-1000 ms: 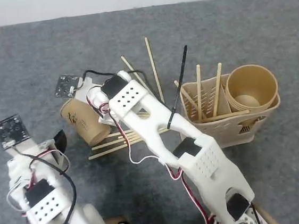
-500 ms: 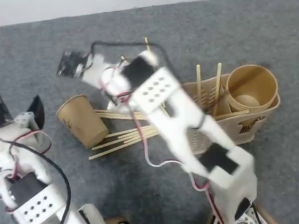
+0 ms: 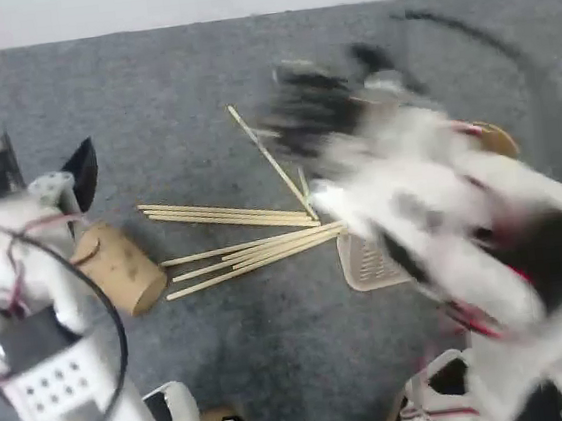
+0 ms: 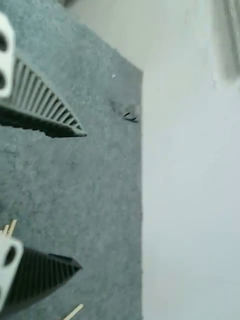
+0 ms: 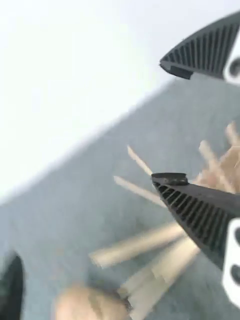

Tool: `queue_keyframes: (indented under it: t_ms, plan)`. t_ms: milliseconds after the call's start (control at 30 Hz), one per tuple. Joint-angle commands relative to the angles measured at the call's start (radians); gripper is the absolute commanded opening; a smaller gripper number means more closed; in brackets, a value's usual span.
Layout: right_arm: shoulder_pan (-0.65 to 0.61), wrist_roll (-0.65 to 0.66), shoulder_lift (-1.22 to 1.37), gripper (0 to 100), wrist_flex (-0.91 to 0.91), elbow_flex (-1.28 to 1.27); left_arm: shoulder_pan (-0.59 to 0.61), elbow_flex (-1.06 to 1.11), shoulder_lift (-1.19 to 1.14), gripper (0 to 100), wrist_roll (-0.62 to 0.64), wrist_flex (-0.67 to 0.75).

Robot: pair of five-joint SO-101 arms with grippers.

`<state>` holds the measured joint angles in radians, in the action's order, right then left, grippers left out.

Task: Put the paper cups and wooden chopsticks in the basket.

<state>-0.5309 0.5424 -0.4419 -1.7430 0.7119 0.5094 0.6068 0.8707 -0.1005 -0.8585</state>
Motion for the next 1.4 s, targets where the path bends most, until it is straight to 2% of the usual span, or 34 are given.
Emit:
queue_keyframes:
  t_ms: [0, 167, 300, 400, 633, 800, 967, 1267, 1367]
  plan:
    - [0.166, -0.011, -0.097, 31.7, -0.018, 0.029, -0.012, -0.288, -0.262, 35, -0.011, -0.143]
    - [0.39, -0.021, -0.15, 31.7, -0.041, 0.005, -0.002, -0.828, -0.781, 35, -0.149, -0.532]
    - [0.492, -0.078, -0.145, 31.7, -0.036, -0.057, 0.069, -1.316, -1.129, 35, -0.262, -0.908]
    - [0.498, -0.084, -0.143, 31.7, -0.03, -0.107, 0.155, -1.465, -1.25, 35, -0.273, -0.904]
    - [0.461, -0.098, -0.145, 31.7, 0.018, -0.216, 0.175, -1.234, -1.241, 35, -0.462, -0.904]
    - [0.463, -0.097, -0.145, 31.7, 0.018, -0.23, 0.173, -1.033, -1.138, 35, -0.713, -0.901]
    - [0.463, -0.097, -0.145, 31.7, 0.012, -0.232, 0.193, -0.911, -1.103, 35, -0.904, -0.901]
    - [0.463, -0.097, -0.148, 31.7, 0.012, -0.27, 0.218, -0.88, -1.188, 35, -1.103, -0.901]
    - [0.463, -0.097, -0.15, 31.7, 0.031, -0.336, 0.213, -0.881, -1.264, 35, -1.115, -0.901]
